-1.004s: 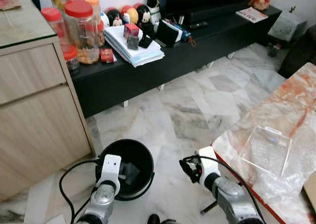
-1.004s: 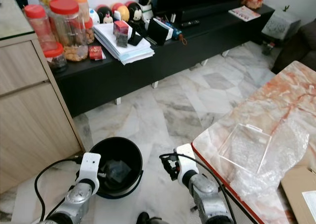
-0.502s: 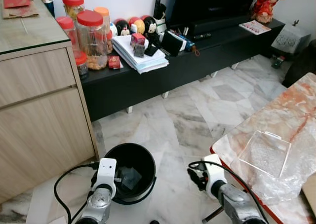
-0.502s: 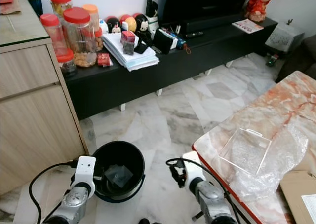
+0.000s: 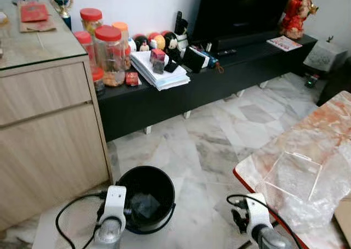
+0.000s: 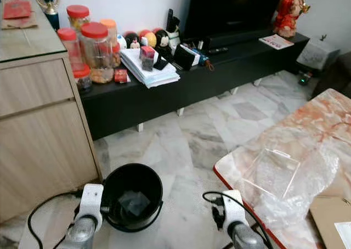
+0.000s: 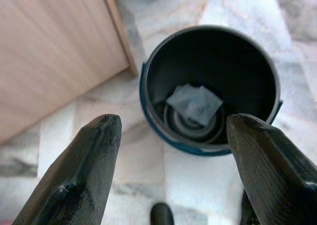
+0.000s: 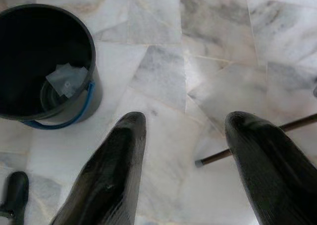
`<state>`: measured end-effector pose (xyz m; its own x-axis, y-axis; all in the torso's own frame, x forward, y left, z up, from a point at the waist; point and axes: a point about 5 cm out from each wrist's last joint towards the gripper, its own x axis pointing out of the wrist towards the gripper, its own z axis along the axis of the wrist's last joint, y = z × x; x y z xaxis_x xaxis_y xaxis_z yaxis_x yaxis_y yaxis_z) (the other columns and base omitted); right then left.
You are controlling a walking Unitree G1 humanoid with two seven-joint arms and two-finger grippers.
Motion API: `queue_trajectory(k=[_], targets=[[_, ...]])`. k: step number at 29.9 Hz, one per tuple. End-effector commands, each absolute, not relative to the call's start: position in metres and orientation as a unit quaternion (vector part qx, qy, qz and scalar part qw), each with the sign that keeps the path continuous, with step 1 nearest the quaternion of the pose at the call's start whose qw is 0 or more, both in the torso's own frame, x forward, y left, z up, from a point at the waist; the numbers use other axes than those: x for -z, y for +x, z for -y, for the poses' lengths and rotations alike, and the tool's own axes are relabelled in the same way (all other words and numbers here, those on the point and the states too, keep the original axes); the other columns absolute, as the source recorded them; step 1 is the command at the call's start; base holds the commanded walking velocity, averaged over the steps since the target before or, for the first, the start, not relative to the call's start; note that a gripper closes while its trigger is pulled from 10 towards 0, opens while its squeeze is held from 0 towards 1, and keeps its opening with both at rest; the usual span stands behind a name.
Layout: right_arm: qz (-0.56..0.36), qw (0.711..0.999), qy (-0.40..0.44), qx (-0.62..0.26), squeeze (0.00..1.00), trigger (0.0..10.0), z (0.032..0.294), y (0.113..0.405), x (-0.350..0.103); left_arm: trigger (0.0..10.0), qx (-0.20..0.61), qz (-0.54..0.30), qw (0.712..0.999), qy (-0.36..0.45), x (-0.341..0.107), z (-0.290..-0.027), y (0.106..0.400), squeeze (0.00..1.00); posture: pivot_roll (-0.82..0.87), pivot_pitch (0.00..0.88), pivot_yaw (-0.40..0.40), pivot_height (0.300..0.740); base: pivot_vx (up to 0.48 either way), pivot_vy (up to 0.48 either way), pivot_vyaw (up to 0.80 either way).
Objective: Picking trash to rubbish bin
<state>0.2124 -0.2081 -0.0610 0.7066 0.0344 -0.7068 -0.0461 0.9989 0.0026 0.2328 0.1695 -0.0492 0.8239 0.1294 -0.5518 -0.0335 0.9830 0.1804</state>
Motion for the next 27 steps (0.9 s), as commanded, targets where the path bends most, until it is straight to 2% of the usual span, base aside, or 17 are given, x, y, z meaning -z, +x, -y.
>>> queue_trajectory(k=[1,7,27], targets=[[-0.383,0.924,0.001,0.01,0.0,10.0,0.219,0.2098,0.0607,10.0,-0.036,-0.314,0.945,0.083,0.056,-0.1654,0.2245,0.0,0.14,0.019,-0.168,0.74,0.0,0.0,0.0],[-0.383,0.923,0.015,0.02,0.0,10.0,0.2185,0.2081,0.062,10.0,-0.037,-0.328,0.94,0.083,0.0615,-0.1665,0.2158,0.0,0.14,0.002,-0.164,0.74,0.0,0.0,0.0],[-0.392,0.919,0.016,0.026,0.0,10.0,0.2212,0.201,0.0657,10.0,-0.037,-0.332,0.939,0.079,0.0619,-0.1643,0.216,0.0,0.15,0.0,-0.178,0.74,0.0,0.0,0.0]])
